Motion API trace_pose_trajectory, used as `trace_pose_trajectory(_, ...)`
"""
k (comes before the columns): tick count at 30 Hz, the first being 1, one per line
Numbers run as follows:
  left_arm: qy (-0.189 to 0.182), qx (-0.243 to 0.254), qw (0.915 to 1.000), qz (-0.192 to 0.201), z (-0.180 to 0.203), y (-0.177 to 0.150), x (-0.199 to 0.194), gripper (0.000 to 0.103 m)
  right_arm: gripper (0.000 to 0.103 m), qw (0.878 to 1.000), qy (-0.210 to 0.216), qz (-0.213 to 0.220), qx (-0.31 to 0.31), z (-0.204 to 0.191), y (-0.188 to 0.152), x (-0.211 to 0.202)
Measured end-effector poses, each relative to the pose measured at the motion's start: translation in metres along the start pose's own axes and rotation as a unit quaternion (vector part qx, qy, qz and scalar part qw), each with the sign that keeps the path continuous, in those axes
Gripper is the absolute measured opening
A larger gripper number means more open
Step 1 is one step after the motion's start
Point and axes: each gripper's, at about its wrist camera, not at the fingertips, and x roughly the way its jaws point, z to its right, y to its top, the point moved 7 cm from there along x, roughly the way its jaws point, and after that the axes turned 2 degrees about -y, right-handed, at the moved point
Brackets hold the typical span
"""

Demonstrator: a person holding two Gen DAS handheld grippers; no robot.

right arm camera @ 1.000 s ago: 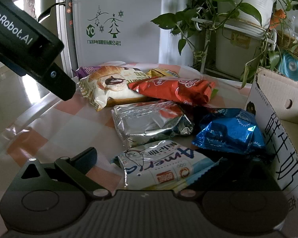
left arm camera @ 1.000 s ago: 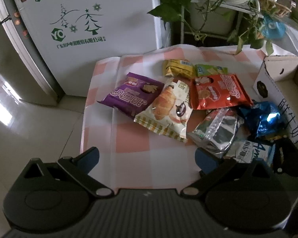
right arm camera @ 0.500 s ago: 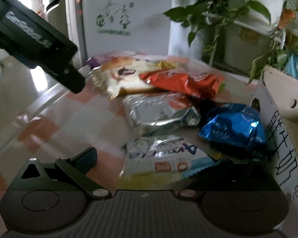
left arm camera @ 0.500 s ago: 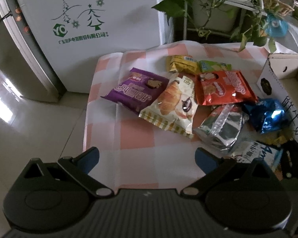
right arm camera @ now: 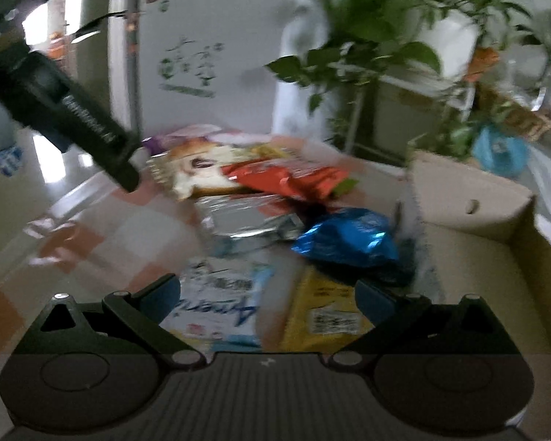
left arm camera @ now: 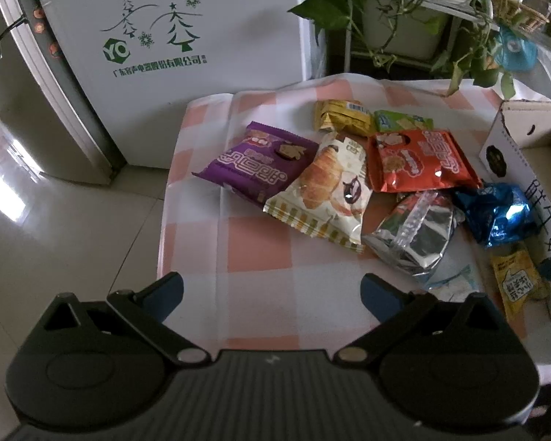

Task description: Organize snacks

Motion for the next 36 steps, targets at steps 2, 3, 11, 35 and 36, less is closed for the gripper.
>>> trace_pose_trajectory(2, 0.000, 0.001, 1.0000, -0.001, 0.000, 0.000, 0.000, 0.102, 0.103, 1.000, -0.013, -0.009, 0.003, 0.004, 0.000, 0.005)
trace_pose_trajectory(3, 0.000, 0.001, 1.0000, -0.002, 0.000, -0.001, 0.001, 0.102, 0.103, 1.000, -0.019, -0.021, 0.009, 0.007, -0.001, 0.011)
trace_pose_trajectory(11, 0.007, 0.002, 0.9999, -0.007, -0.001, -0.002, 0.003, 0.102, 0.103, 0.995, -0.053, -0.067, 0.047, 0.006, 0.005, 0.044)
trace_pose_trajectory(35, 0.011, 0.005, 0.9999, 0.008, -0.007, 0.003, -0.007, 0.102, 0.103, 0.995, 0.050, -0.090, 0.001, 0.003, 0.009, -0.004)
trace_pose_trajectory(36, 0.010, 0.006, 0.9999, 0.009, -0.006, 0.003, -0.008, 0.102, 0.103, 0.995, 0.047, -0.088, -0.013, 0.005, 0.005, -0.006)
